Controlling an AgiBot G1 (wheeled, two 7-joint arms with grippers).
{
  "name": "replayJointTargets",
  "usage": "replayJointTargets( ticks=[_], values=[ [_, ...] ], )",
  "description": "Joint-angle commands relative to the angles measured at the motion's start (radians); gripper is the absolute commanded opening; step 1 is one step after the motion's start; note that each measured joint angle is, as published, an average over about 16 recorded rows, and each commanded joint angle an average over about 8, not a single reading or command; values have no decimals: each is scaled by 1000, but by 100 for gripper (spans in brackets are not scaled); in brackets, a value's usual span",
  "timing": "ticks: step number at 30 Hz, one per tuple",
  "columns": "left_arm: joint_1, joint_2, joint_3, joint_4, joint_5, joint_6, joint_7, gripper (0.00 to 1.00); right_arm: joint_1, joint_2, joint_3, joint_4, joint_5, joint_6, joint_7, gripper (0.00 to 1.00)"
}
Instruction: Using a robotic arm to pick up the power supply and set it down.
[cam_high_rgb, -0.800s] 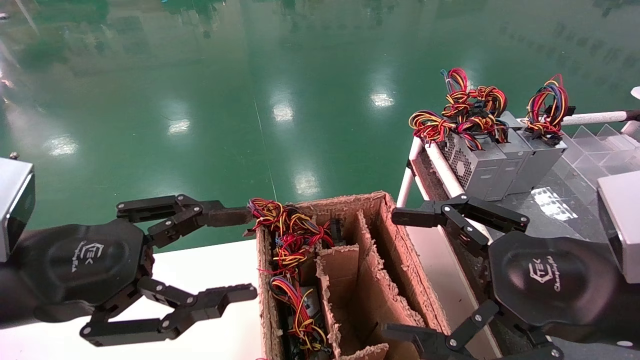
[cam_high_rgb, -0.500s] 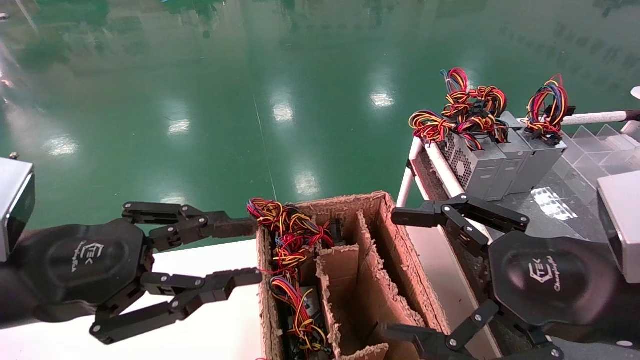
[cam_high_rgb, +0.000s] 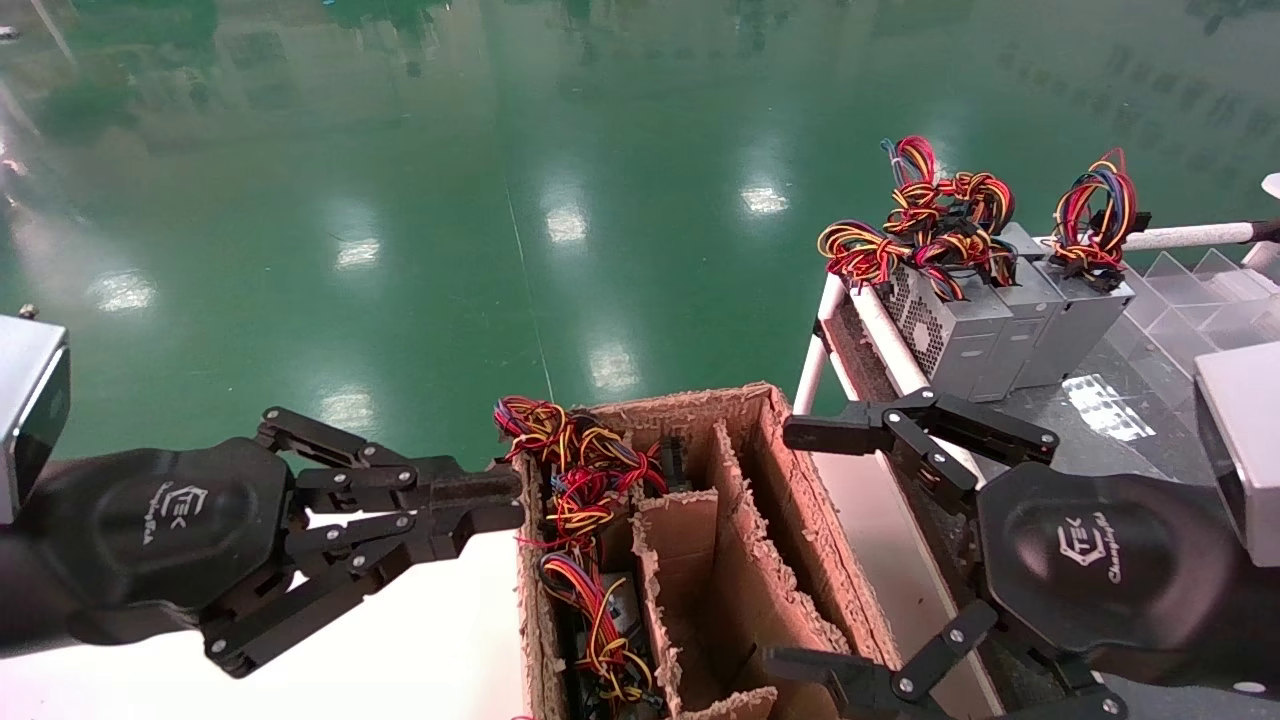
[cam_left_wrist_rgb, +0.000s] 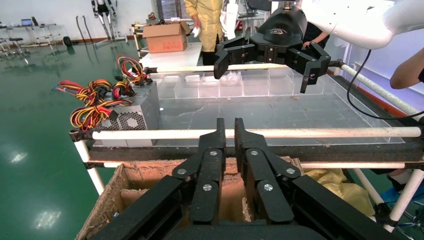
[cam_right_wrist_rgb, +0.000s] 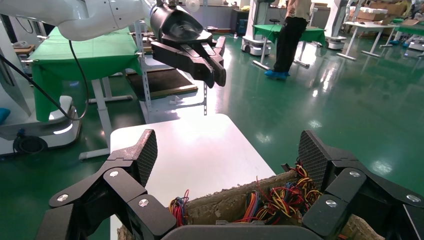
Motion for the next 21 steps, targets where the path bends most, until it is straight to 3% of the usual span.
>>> replayJointTargets(
  ticks=[1, 3, 4, 11, 12, 21],
  values=[
    [0, 0, 0, 0, 0, 0, 0, 0, 0, 0, 0, 0, 0, 0, 0, 100],
    [0, 0, 0, 0, 0, 0, 0, 0, 0, 0, 0, 0, 0, 0, 0, 100],
    [0, 0, 0, 0, 0, 0, 0, 6, 0, 0, 0, 0, 0, 0, 0, 100],
    [0, 0, 0, 0, 0, 0, 0, 93, 0, 0, 0, 0, 0, 0, 0, 100],
    [0, 0, 0, 0, 0, 0, 0, 100, 0, 0, 0, 0, 0, 0, 0, 100],
    [0, 0, 0, 0, 0, 0, 0, 100, -4, 9, -15, -11, -27, 12, 24, 100]
  ],
)
